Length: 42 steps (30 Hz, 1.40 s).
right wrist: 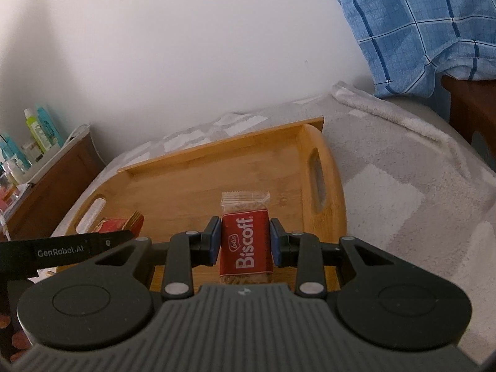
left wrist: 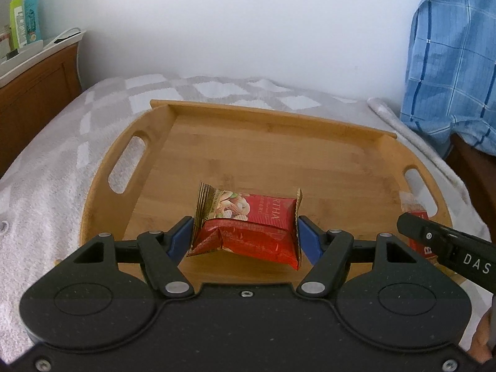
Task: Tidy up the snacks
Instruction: 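Carry both snacks over the wooden tray and open both grippers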
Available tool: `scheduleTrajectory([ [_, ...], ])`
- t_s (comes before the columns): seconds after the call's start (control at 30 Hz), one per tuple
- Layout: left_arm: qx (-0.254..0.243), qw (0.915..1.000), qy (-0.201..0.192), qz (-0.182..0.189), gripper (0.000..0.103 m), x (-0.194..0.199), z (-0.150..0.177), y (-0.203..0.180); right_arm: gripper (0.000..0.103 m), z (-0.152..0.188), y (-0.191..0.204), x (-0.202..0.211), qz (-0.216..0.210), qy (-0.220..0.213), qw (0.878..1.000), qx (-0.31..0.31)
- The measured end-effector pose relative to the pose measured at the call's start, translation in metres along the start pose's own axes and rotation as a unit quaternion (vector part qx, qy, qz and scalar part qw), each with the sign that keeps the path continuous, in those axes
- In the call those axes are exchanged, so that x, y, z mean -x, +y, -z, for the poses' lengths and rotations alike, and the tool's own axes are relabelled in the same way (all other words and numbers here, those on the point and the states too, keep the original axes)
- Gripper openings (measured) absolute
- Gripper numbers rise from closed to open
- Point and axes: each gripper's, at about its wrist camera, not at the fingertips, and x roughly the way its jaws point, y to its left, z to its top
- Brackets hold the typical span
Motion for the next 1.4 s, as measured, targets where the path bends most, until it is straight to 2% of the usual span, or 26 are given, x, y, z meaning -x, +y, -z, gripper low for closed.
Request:
scheduleTrajectory([
  [0.57,-0.024,0.9997,0.003,-0.01,0.072,-0.005,0.002,-0.007,0.037,0.001,0.009,-0.012,0.019,0.018,0.999,0.028],
  [0.97,-0.018,0.9997,0.012,-0.009,0.073,-0.011,0.004,-0.006,0.038,0.001,0.011,-0.011,0.022,0.019,0.999,0.038],
  [1.2,-0.02,0.9998,-0.001,-0.006,0.088,-0.004,0.003,-0.003,0.043,0.0,0.014,-0.01,0.025,0.017,0.998,0.047],
  [1.23,-0.022,0.9997,-0.003,-0.006,0.09,-0.002,0.003,-0.003,0.055,-0.001,0.014,-0.01,0.028,0.015,0.998,0.048],
  [1.3,-0.025,0.9996,-0.006,-0.01,0.093,0.001,0.002,-0.003,0.068,-0.002,0.016,-0.008,0.029,0.015,0.998,0.053],
  [1.4,-0.025,0.9996,-0.011,-0.011,0.1,0.006,0.001,-0.001,0.076,-0.004,0.021,-0.002,0.027,0.005,0.998,0.064],
])
